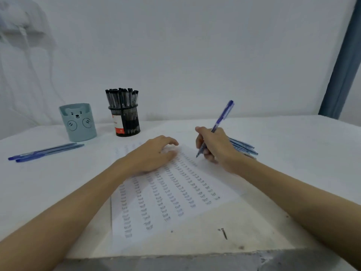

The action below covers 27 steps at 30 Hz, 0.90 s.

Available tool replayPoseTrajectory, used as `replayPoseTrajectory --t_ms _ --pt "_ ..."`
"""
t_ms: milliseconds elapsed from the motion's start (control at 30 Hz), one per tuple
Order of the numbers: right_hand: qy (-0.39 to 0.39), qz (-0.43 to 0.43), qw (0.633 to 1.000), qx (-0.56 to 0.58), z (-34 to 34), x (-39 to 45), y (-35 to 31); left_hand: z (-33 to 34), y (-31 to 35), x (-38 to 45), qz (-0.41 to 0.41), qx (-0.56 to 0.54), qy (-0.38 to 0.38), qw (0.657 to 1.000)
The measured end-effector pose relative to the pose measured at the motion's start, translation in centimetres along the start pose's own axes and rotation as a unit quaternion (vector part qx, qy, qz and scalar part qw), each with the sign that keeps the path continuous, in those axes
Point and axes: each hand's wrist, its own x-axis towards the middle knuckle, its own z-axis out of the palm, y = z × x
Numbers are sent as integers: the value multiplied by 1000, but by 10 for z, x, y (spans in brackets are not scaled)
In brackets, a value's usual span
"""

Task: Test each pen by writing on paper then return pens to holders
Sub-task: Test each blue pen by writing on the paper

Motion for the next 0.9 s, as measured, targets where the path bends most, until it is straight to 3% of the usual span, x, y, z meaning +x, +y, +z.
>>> replayPoseTrajectory --t_ms 133,367,900 --pt "-55 -27 998 -22 9 -8 3 12 1 -1 28 -33 12 999" --pt "23 -107 985 -136 15 1 18 14 -3 2 20 -53 13 998" --pt "13 -119 976 -182 15 -4 14 15 -4 1 8 -49 2 999"
